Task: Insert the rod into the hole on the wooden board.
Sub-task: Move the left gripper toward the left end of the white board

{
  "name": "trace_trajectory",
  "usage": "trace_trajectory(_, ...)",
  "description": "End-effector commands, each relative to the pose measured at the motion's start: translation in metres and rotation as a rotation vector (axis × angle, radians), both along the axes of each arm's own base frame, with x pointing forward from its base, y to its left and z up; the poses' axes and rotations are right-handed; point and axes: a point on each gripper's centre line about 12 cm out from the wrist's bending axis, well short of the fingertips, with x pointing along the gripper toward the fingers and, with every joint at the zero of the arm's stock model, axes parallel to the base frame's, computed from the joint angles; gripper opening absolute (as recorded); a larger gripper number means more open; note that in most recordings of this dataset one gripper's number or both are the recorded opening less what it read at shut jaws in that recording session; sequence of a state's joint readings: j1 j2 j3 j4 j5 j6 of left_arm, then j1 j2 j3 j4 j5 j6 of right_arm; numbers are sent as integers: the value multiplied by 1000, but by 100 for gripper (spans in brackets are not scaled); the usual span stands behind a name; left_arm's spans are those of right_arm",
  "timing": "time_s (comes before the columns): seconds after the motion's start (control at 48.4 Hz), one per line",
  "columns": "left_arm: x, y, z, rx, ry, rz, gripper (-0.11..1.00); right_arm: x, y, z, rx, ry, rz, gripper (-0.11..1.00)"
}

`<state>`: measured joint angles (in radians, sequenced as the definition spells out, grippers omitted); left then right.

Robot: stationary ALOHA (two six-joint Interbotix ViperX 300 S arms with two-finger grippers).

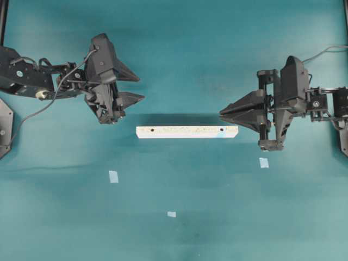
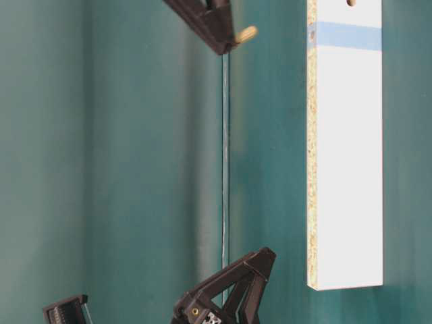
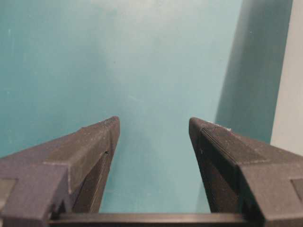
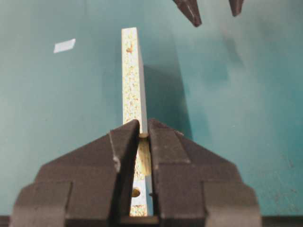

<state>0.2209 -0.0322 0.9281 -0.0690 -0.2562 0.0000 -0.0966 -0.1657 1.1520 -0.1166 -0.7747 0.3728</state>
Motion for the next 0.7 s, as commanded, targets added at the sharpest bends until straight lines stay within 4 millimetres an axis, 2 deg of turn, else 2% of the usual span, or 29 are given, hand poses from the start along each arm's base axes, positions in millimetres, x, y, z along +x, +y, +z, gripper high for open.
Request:
trace_trajectory(0.0, 5, 0, 14, 15, -44, -7, 74, 2, -1, 3, 2, -40, -3, 9)
trace_trajectory(0.681, 4, 0, 12, 15, -39, -8, 74, 10, 7, -14, 31, -73, 0, 9)
